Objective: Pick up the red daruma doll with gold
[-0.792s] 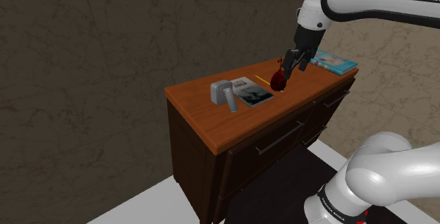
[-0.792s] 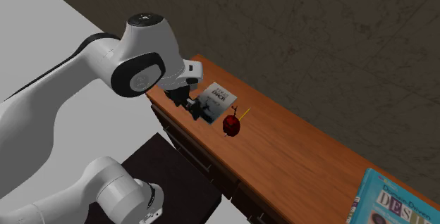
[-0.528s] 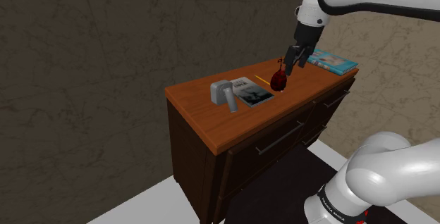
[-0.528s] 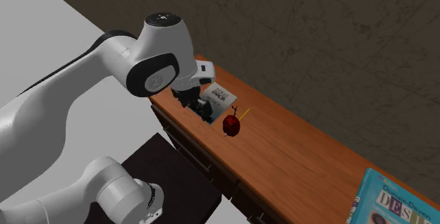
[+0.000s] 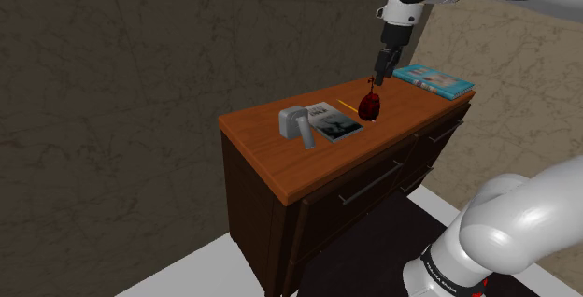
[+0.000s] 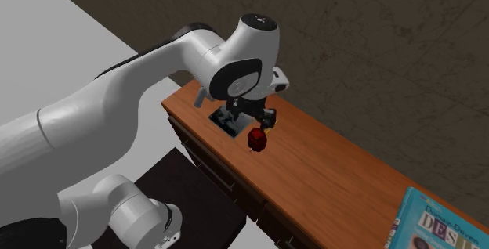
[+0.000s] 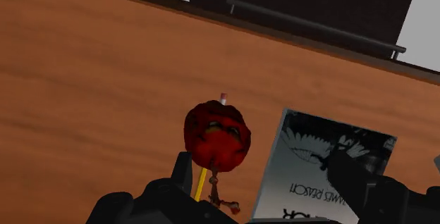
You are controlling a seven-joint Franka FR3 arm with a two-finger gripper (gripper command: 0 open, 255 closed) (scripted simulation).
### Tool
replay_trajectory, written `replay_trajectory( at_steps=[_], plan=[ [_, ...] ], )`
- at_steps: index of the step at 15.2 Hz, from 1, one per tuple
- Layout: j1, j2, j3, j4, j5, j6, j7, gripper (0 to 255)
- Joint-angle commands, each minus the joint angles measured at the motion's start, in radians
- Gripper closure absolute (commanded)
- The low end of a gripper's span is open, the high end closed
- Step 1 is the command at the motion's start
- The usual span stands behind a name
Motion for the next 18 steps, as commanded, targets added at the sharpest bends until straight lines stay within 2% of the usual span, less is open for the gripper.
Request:
replay_trajectory(
  at_steps=[1,2,11,12,18],
  plan=[
    [0.006,0.101,-0.045,0.105,0.02,-0.029,-0.103,0],
    [0.007,0.135,-0.057,0.137,0.029,-0.036,-0.135,0],
    [0.003,0.124,-0.059,0.025,0.024,0.066,-0.132,0],
    [0.003,0.126,-0.06,0.026,0.025,0.066,-0.132,255],
    [0.003,0.125,-0.06,0.025,0.024,0.065,-0.132,255]
  ],
)
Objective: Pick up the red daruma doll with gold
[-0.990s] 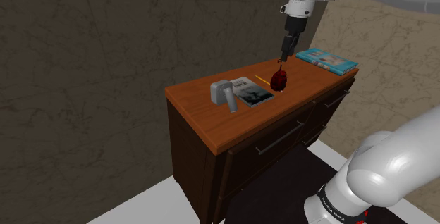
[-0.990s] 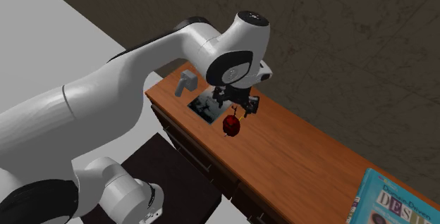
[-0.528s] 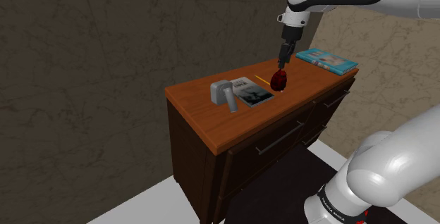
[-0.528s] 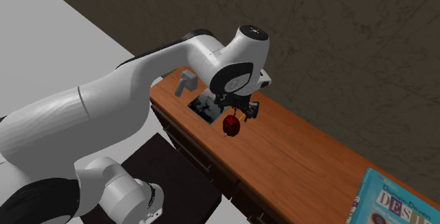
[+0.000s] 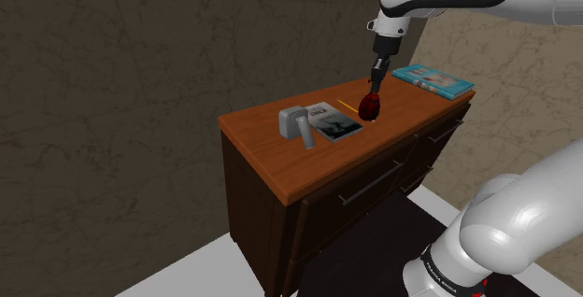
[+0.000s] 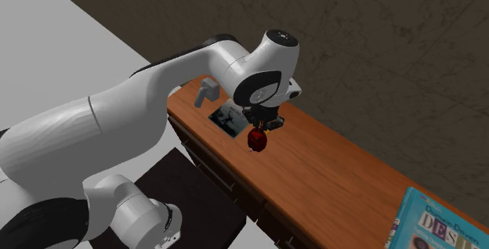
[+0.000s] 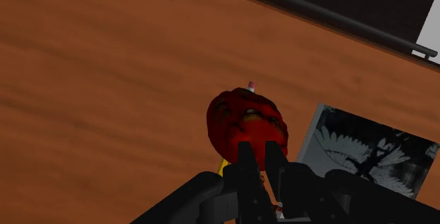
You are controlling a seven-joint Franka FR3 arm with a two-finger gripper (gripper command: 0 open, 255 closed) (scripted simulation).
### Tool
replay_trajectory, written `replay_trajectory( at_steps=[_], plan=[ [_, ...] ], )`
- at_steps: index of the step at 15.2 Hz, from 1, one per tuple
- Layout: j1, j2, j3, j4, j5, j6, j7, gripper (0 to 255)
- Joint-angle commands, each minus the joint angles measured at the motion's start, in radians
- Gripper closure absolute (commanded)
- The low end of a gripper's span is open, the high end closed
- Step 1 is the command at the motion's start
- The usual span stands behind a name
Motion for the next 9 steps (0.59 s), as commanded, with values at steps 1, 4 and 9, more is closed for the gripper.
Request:
replay_trajectory(
  at_steps=[1,4,9],
  plan=[
    [0.0,0.0,0.0,0.0,0.0,0.0,0.0,255],
    [0.0,0.001,0.001,0.013,0.001,-0.013,0.0,255],
    [0.002,0.007,0.003,0.087,0.004,-0.08,-0.003,255]
  ],
)
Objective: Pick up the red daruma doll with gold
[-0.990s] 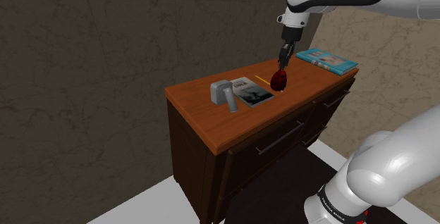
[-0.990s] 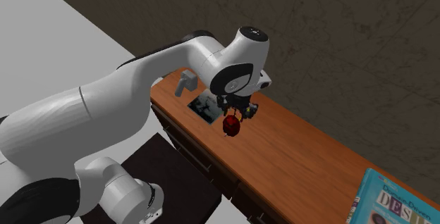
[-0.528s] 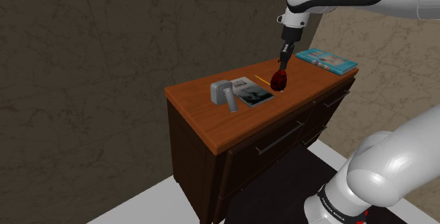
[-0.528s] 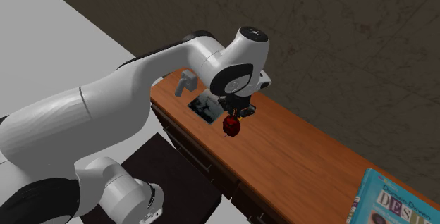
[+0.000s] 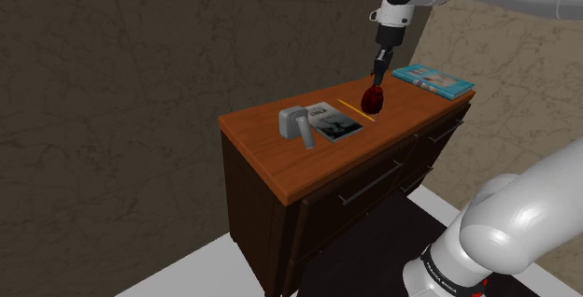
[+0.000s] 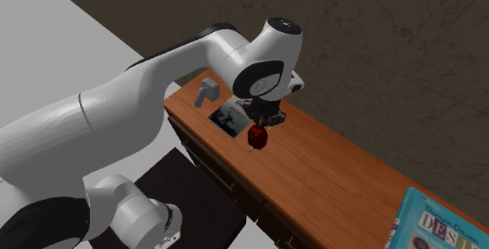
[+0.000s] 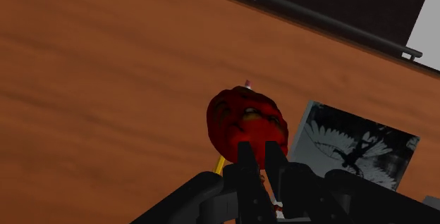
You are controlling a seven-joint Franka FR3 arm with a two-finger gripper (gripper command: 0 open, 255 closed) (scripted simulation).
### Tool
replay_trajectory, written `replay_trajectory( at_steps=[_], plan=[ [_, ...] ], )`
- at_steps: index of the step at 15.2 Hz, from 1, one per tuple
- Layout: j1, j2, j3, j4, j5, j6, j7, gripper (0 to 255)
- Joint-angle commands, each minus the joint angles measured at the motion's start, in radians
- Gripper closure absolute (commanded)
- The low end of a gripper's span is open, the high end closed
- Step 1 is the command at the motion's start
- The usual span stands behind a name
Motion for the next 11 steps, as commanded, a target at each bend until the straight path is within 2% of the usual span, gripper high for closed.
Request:
replay_trajectory(
  at_steps=[1,9,11],
  plan=[
    [0.001,0.004,0.001,0.029,0.002,-0.026,0.0,255],
    [0.004,0.029,0.002,0.163,0.009,-0.135,-0.007,255],
    [0.004,0.029,0.002,0.165,0.009,-0.137,-0.008,255]
  ],
)
